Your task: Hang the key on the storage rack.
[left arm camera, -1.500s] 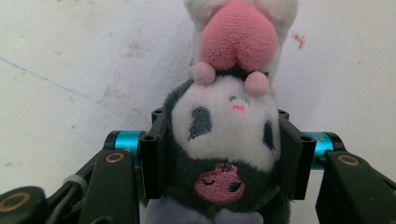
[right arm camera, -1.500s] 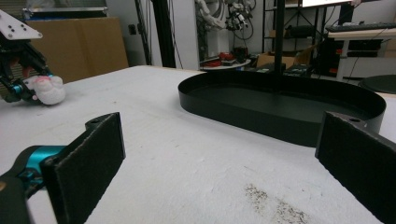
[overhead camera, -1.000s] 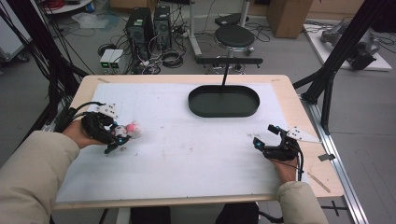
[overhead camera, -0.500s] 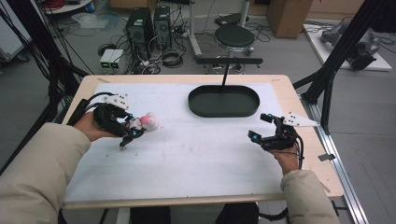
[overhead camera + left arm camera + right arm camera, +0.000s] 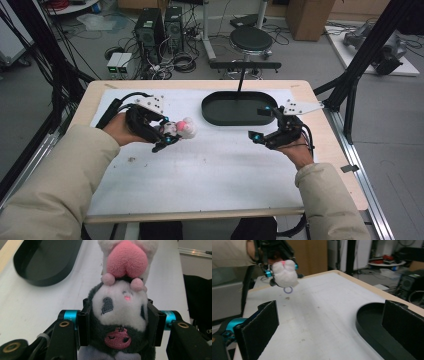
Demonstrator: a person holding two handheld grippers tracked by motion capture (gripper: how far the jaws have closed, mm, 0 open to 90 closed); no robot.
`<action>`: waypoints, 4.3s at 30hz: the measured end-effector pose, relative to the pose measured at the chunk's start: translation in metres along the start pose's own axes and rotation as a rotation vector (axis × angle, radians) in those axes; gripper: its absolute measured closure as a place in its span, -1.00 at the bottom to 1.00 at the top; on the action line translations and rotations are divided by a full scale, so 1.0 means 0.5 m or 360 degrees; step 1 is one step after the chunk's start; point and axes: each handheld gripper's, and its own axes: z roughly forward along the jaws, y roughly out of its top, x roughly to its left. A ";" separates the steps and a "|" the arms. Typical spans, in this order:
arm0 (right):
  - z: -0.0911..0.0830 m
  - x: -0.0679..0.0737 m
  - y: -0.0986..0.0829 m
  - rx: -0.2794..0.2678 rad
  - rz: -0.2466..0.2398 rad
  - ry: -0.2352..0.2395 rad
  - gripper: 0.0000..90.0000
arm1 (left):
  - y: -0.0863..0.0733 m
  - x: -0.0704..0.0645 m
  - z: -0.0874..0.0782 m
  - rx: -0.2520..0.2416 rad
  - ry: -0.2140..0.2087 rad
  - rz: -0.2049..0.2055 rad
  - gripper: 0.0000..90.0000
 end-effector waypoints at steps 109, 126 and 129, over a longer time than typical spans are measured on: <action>-0.058 -0.152 0.098 -0.0018 0.0369 -0.0850 0.23 | -0.380 -0.142 -0.059 -0.0927 0.0867 -0.0541 -0.96; -0.023 -0.199 0.116 -0.0090 0.0467 -0.0875 0.23 | -0.430 -0.166 -0.022 -0.1066 0.1028 -0.0609 -0.96; -0.017 -0.206 0.113 -0.0092 0.0461 -0.0887 0.23 | -0.432 -0.168 -0.022 -0.1089 0.1050 -0.0620 -0.96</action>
